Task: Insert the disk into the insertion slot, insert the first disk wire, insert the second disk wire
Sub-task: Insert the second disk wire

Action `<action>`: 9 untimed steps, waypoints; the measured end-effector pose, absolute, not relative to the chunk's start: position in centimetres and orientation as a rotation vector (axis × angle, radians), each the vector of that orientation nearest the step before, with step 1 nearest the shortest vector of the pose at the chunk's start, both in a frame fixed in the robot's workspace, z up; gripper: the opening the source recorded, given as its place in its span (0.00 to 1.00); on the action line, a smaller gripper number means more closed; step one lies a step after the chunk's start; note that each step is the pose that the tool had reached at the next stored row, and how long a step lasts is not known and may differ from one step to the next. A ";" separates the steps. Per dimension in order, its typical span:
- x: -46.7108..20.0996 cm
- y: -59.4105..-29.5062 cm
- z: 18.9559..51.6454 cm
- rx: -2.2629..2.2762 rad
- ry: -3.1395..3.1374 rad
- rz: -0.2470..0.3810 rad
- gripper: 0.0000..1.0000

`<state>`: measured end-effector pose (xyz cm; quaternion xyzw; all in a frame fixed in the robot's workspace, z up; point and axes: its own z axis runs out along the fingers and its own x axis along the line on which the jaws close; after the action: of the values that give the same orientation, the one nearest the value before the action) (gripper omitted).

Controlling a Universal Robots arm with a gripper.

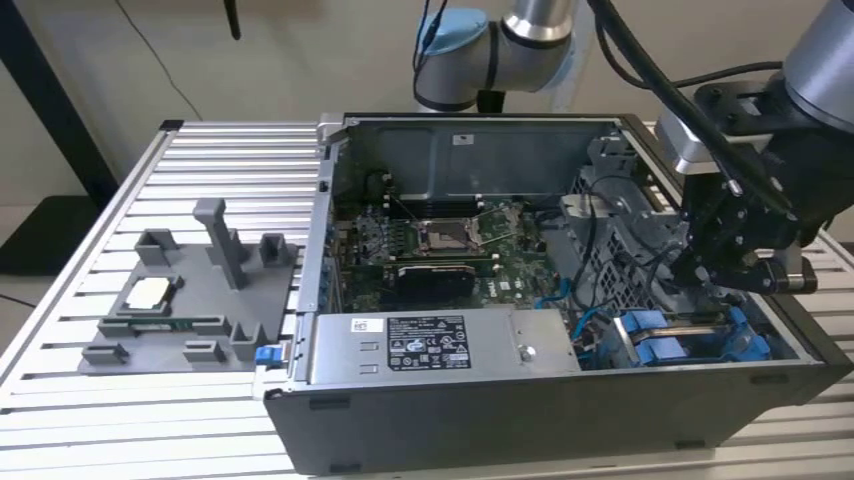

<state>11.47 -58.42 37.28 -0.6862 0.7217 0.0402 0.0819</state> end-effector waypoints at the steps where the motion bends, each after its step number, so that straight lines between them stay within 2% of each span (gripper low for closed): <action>1: 11.5 -58.4 37.3 -2.050 2.156 0.120 0.16; 3: 11.5 -58.4 37.3 -2.056 2.161 0.108 0.16; 5: 11.4 -58.4 37.3 -2.070 2.174 0.065 0.16; 9: 11.3 -58.4 37.1 -2.054 2.150 0.019 0.16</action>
<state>11.33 -58.38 37.10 -0.6882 0.7206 0.0064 0.0841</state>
